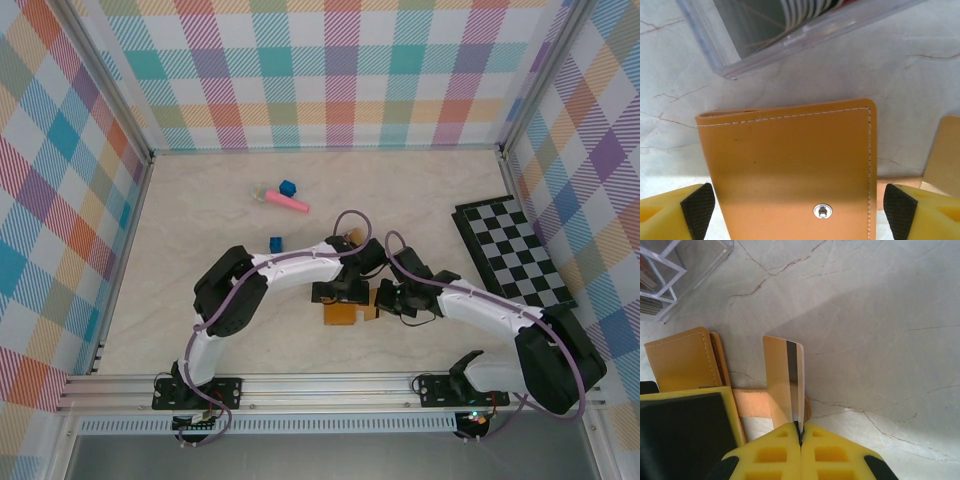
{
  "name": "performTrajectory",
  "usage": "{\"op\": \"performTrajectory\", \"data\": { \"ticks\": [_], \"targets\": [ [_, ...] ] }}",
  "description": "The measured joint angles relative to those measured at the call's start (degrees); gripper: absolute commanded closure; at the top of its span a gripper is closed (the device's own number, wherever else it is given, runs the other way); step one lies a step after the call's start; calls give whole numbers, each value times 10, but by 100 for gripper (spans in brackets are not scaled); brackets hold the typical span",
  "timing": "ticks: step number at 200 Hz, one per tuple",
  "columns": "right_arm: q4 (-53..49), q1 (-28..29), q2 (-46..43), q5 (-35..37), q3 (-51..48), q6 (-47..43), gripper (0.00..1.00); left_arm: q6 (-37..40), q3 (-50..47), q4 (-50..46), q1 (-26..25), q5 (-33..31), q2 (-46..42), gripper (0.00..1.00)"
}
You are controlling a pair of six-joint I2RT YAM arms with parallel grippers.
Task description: Put the credit cards into the card holder
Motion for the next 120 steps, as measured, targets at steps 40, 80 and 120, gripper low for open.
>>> {"op": "performTrajectory", "data": {
  "ticks": [40, 80, 120],
  "targets": [
    [2, -2, 4, 0, 0, 0, 95, -10, 10, -5, 0, -7, 19, 12],
    [1, -8, 5, 0, 0, 0, 95, -14, 8, -5, -2, -19, 15, 21],
    [3, -18, 5, 0, 0, 0, 95, -14, -4, -3, -3, -31, -13, 23]
  ]
}}
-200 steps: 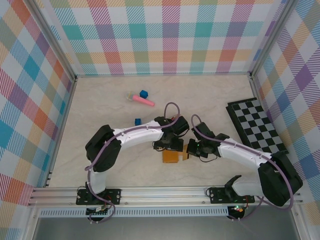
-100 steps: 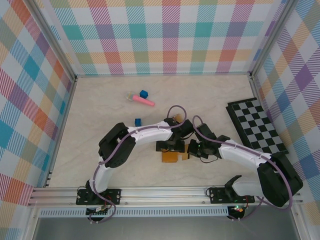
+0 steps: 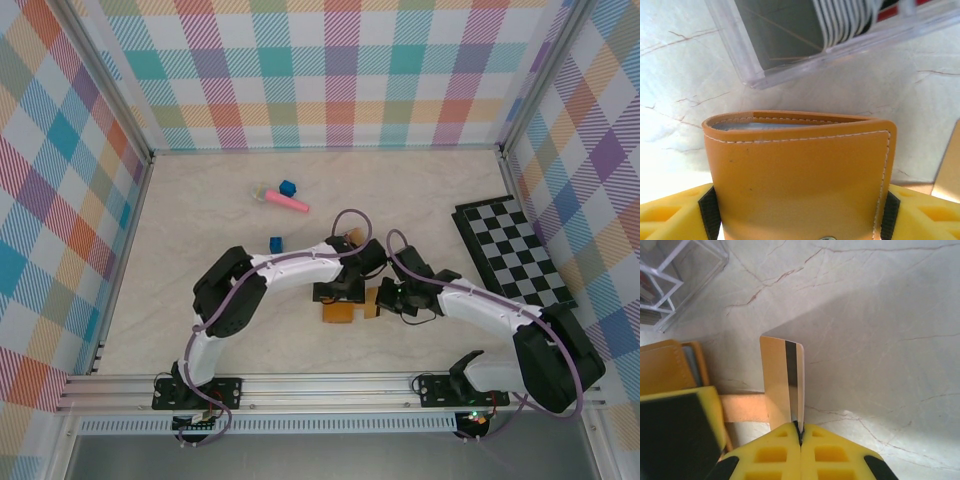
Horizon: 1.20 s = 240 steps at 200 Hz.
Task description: Put the credit cards into the card holder
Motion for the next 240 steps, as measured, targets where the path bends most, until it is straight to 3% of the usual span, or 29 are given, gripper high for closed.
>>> {"op": "performTrajectory", "data": {
  "ticks": [67, 106, 158, 240],
  "targets": [
    [-2, -7, 6, 2, 5, -2, 95, 9, -44, 14, -4, -19, -81, 20],
    [-8, -9, 13, 4, 10, -4, 95, 9, -68, 16, -3, -21, -81, 22],
    [-11, -9, 15, 4, 13, -5, 95, 21, -77, 43, -2, -1, -81, 13],
    [-11, -12, 15, 5, 13, -5, 95, 23, -14, 25, -2, 3, -2, 10]
  ]
}}
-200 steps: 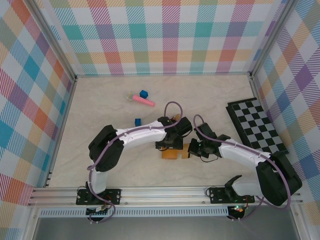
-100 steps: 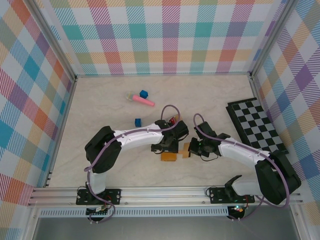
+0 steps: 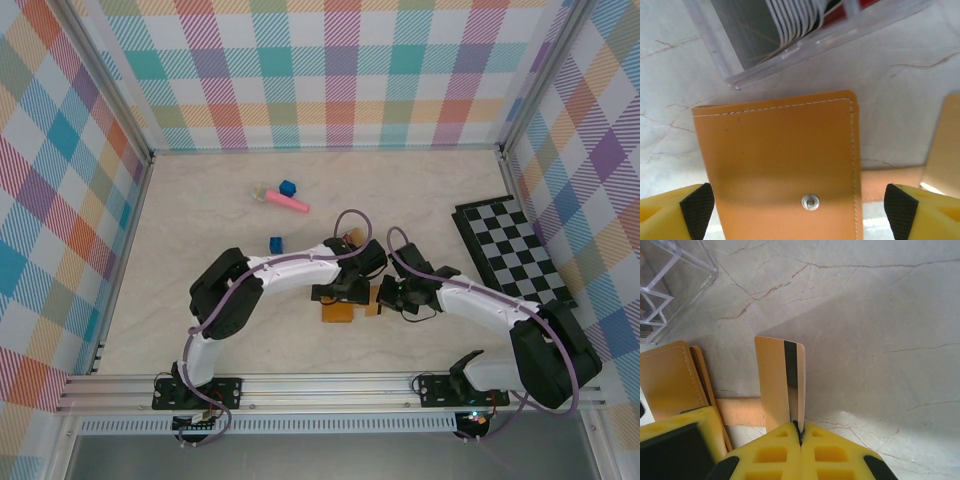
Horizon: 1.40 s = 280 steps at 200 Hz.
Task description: Put the credit cards into the card holder
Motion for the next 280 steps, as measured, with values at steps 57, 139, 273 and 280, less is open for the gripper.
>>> {"op": "performTrajectory", "data": {
  "ticks": [57, 139, 273, 280],
  "targets": [
    [0, -1, 0, 0, 0, 0, 95, -2, 0, -15, 2, -12, 9, 14],
    [-1, -4, 12, 4, 0, 0, 96, -2, -2, -30, 2, -25, -44, 17],
    [-2, -4, 17, 5, 3, 0, 95, 3, -26, -10, 20, 7, -53, 8],
    [-2, -4, 17, 5, 3, 0, 95, 3, -20, -10, 20, 8, -45, 8]
  ]
}}
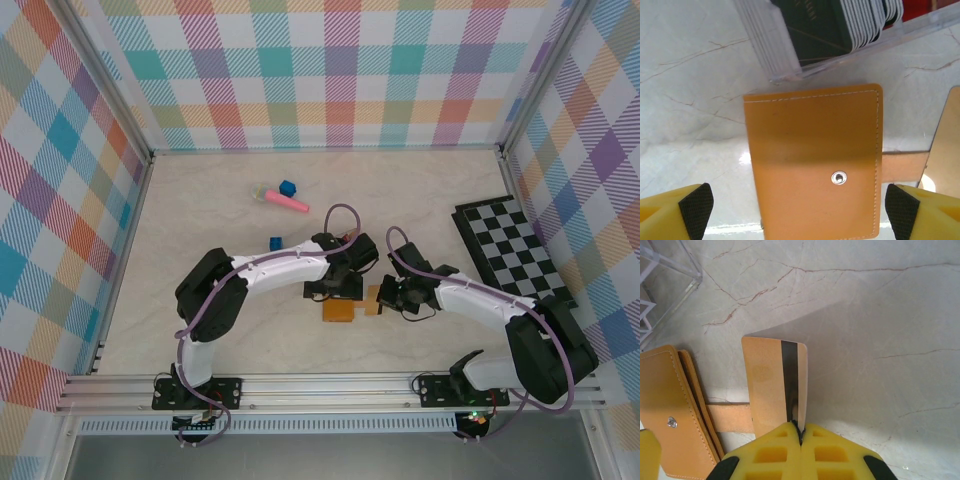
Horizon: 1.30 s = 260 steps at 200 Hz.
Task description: Put the credit cards into the card holder
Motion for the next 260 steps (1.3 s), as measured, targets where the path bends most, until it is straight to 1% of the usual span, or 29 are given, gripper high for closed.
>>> {"op": "performTrajectory", "data": {
  "ticks": [33, 54, 84, 135, 169, 203, 235, 260],
  "targets": [
    [0, 0, 0, 0, 0, 0, 95, 5, 26, -3, 0, 3, 45, 9],
    [0, 0, 0, 0, 0, 0, 95, 8, 28, -4, 0, 1, 59, 9],
    [0, 0, 0, 0, 0, 0, 95, 12, 33, -10, 0, -3, 61, 10],
    [3, 0, 7, 2, 1, 0, 95, 24, 37, -16, 0, -3, 61, 6],
    [3, -2, 8, 2, 1, 0, 95, 30, 56, -21, 0, -1, 69, 6],
    [3, -2, 8, 2, 1, 0, 95, 32, 57, -26, 0, -2, 82, 7],
    [3, -2, 8, 3, 1, 0, 95, 32, 57, -28, 0, -1, 82, 12],
    [4, -2, 10, 4, 1, 0, 95, 32, 57, -26, 0, -2, 81, 14]
  ]
}}
